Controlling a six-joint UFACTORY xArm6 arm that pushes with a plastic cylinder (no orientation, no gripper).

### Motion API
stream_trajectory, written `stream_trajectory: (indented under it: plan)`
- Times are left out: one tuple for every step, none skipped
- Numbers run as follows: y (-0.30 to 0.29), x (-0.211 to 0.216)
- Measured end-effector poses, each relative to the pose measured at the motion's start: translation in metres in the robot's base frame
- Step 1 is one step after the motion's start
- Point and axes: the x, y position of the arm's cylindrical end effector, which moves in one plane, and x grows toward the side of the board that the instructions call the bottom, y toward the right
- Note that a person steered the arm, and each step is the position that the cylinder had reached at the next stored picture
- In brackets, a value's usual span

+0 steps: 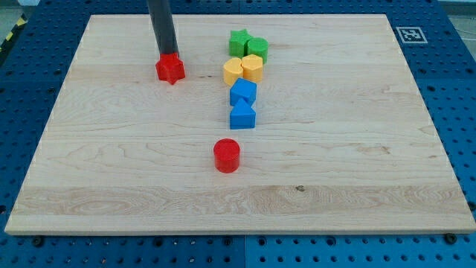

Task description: Separate red star from the green star

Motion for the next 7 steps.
stream_trajectory:
  plan:
    - [0.007, 0.015]
    - [0.013, 0.033]
    - [0.015, 0.051]
    - [0.027, 0.075]
    - [0.038, 0.092]
    - [0.047, 0.097]
    - [0.055, 0.101]
